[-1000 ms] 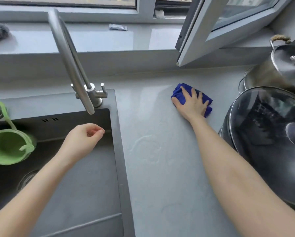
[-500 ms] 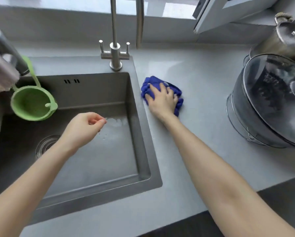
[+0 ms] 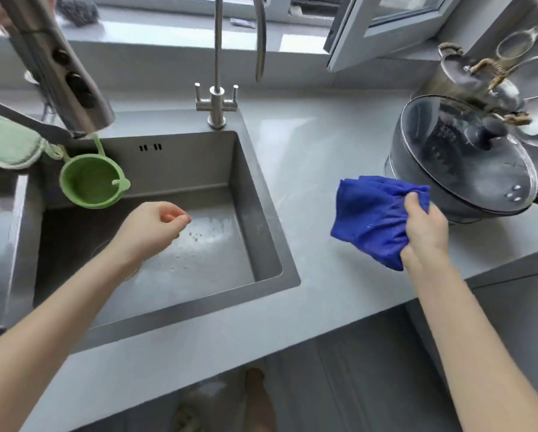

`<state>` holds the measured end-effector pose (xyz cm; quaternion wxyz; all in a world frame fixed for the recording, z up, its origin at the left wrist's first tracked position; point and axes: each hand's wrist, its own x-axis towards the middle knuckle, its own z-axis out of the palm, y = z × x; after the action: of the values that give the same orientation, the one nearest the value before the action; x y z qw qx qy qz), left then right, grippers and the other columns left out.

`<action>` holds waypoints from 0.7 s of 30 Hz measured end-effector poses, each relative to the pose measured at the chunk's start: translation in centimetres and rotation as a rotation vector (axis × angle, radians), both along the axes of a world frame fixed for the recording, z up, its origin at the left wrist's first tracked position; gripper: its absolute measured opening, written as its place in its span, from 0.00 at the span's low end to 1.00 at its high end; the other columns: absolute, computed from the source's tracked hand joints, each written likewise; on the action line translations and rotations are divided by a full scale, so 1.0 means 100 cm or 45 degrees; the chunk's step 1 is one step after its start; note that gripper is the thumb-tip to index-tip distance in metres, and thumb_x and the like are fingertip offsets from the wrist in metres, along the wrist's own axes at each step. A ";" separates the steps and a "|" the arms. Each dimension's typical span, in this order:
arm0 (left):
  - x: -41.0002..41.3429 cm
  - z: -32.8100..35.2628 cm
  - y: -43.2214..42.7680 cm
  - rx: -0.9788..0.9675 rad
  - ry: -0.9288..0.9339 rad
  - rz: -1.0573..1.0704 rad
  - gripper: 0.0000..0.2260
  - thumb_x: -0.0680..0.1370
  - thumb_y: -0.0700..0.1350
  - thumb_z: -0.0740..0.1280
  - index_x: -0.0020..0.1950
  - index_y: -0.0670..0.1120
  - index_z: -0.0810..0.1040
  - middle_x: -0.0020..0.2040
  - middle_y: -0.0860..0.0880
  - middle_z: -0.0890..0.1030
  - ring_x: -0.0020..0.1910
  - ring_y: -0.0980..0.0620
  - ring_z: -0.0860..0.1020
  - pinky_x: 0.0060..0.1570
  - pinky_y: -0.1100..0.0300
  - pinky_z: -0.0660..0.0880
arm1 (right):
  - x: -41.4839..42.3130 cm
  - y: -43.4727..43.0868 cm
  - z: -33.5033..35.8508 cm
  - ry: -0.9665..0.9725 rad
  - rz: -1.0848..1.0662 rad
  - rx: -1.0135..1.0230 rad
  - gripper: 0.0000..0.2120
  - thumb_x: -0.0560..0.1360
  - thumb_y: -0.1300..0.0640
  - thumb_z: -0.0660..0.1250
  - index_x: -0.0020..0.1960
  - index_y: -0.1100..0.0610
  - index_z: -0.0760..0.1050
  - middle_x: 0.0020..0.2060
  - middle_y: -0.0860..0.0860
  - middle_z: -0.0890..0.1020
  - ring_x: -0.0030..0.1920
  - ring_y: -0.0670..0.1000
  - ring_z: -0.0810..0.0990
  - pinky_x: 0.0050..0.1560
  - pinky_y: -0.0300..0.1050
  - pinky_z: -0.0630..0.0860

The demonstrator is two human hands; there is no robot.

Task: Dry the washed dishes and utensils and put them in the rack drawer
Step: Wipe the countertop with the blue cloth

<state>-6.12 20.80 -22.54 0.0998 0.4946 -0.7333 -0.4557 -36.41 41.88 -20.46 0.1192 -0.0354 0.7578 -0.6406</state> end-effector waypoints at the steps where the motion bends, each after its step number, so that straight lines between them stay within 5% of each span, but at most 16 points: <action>1: -0.005 0.001 0.002 0.012 0.006 -0.017 0.06 0.77 0.44 0.65 0.45 0.46 0.81 0.41 0.46 0.83 0.44 0.45 0.81 0.50 0.48 0.79 | -0.013 0.025 -0.003 0.017 -0.063 0.029 0.06 0.79 0.52 0.63 0.44 0.52 0.75 0.43 0.47 0.80 0.47 0.51 0.79 0.48 0.43 0.77; 3: -0.016 0.005 0.006 0.024 0.019 -0.058 0.06 0.77 0.44 0.65 0.46 0.46 0.81 0.42 0.45 0.83 0.45 0.44 0.81 0.50 0.47 0.79 | -0.033 0.065 -0.015 0.043 -0.112 0.130 0.10 0.77 0.48 0.64 0.55 0.52 0.74 0.52 0.49 0.79 0.55 0.50 0.77 0.55 0.43 0.76; 5: -0.029 0.008 0.011 0.014 0.020 -0.095 0.06 0.78 0.45 0.64 0.47 0.45 0.81 0.42 0.45 0.82 0.45 0.44 0.81 0.50 0.48 0.79 | -0.047 0.093 -0.042 0.035 0.018 0.382 0.31 0.74 0.42 0.66 0.73 0.49 0.60 0.69 0.49 0.68 0.69 0.50 0.68 0.69 0.50 0.67; 7: -0.040 0.008 0.018 0.009 0.016 -0.129 0.07 0.78 0.45 0.64 0.48 0.45 0.81 0.43 0.46 0.82 0.45 0.44 0.81 0.51 0.47 0.79 | -0.052 0.103 -0.071 0.228 0.242 0.939 0.40 0.72 0.36 0.65 0.76 0.46 0.50 0.75 0.52 0.59 0.74 0.55 0.59 0.72 0.56 0.60; 9: -0.049 0.005 0.025 0.007 0.005 -0.147 0.07 0.78 0.45 0.64 0.48 0.45 0.81 0.43 0.46 0.83 0.45 0.44 0.81 0.51 0.47 0.79 | -0.050 0.093 -0.089 0.445 0.320 1.307 0.41 0.69 0.31 0.62 0.76 0.46 0.53 0.73 0.58 0.61 0.73 0.60 0.59 0.71 0.59 0.60; 13: -0.059 0.003 0.033 0.016 0.005 -0.128 0.07 0.77 0.44 0.64 0.48 0.45 0.81 0.44 0.43 0.83 0.46 0.43 0.81 0.51 0.47 0.79 | 0.001 0.040 -0.099 0.641 0.434 1.204 0.35 0.69 0.37 0.53 0.73 0.49 0.64 0.68 0.60 0.69 0.68 0.66 0.65 0.67 0.59 0.65; 16: -0.062 0.003 0.037 0.033 0.041 -0.083 0.07 0.77 0.42 0.64 0.49 0.43 0.81 0.46 0.41 0.83 0.46 0.42 0.81 0.52 0.48 0.78 | 0.075 -0.010 -0.106 0.838 0.542 1.048 0.27 0.70 0.48 0.56 0.67 0.52 0.73 0.62 0.61 0.76 0.63 0.67 0.72 0.62 0.61 0.71; 21: -0.060 0.004 0.038 0.041 0.062 -0.027 0.07 0.77 0.41 0.64 0.49 0.42 0.81 0.46 0.41 0.82 0.45 0.44 0.81 0.50 0.49 0.78 | 0.132 -0.068 -0.101 0.833 0.575 0.801 0.24 0.67 0.65 0.66 0.62 0.54 0.76 0.59 0.62 0.76 0.57 0.67 0.75 0.59 0.59 0.72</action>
<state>-12.08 24.56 -22.17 0.1050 0.4772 -0.7283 -0.4804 -23.19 35.07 -30.57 0.0159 -0.3597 0.8851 -0.2947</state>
